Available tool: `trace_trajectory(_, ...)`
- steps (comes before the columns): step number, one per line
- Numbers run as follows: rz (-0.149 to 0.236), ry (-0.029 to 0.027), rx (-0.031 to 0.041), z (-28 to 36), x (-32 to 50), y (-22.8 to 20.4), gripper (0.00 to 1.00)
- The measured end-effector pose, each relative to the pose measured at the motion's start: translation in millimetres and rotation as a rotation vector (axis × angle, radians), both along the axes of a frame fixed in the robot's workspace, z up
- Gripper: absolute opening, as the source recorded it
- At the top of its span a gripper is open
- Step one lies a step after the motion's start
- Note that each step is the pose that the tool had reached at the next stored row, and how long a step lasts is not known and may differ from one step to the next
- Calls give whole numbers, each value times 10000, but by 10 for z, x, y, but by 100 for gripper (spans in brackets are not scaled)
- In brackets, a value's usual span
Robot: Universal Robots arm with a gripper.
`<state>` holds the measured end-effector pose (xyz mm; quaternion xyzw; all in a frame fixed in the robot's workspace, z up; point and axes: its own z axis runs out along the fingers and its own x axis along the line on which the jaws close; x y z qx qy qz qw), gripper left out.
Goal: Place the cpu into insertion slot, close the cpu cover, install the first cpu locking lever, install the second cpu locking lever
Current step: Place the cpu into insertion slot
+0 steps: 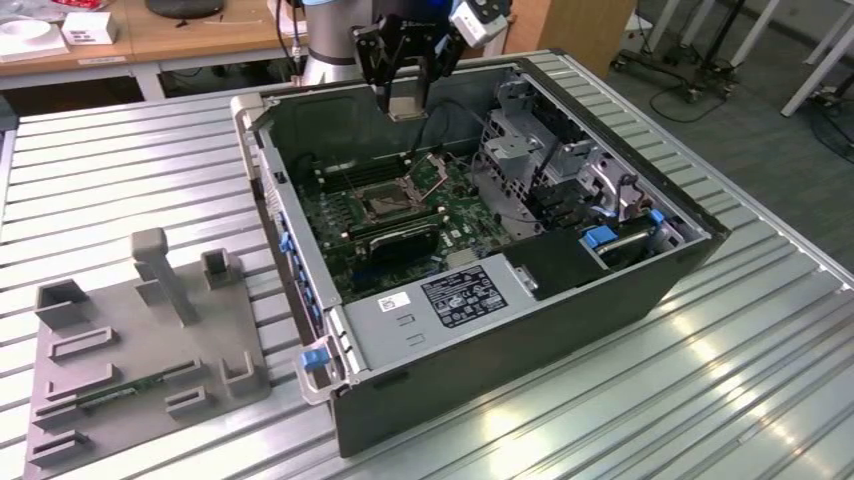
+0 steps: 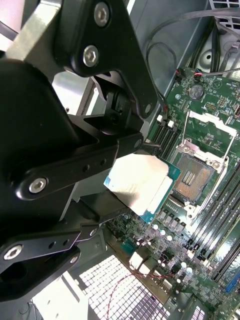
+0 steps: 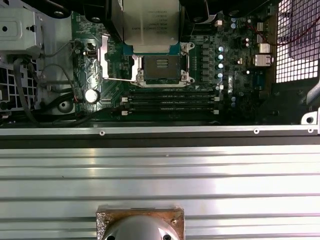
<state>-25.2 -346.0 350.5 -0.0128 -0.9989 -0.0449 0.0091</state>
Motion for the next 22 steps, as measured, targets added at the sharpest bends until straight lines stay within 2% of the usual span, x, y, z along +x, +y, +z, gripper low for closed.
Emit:
trace_trajectory(9, 0, 1, -2, -82, 0, 0, 54)
trace_trajectory(16, 0, 1, -2, -97, 0, 0, 54)
trace_trajectory(22, 6, 53, -2, -97, 2, 0, 54)
